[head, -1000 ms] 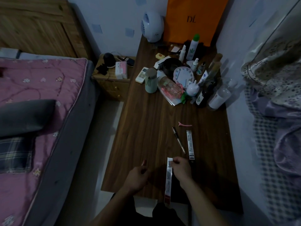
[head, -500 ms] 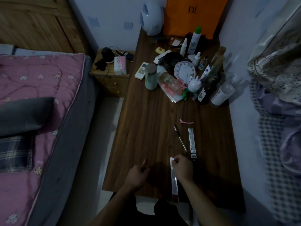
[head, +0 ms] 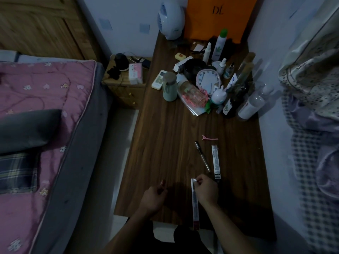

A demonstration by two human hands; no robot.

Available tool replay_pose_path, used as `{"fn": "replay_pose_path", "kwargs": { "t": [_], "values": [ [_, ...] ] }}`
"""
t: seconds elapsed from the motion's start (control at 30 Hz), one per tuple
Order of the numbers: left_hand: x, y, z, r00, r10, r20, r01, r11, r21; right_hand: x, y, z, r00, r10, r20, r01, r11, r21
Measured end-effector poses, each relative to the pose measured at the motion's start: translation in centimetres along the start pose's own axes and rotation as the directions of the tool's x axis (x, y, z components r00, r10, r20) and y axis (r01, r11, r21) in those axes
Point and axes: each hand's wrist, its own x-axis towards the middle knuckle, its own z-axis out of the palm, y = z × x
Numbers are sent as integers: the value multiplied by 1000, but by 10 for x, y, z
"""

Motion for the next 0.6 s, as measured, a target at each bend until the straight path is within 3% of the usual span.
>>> {"fn": "replay_pose_path", "kwargs": {
  "t": [0.27,0.4,0.6],
  "values": [
    [-3,5,1,996,-12,-93,10,1000,-20,-2,13,-6,999,-22,42,17,993,117],
    [-9,8,2,993,-22,-112,18,999,-38,-7,18,-17,997,59,55,-69,977,204],
    [-19,3,4,980,-38,-193,24,997,-78,-31,29,-43,971,108,215,-184,910,372]
  ]
}}
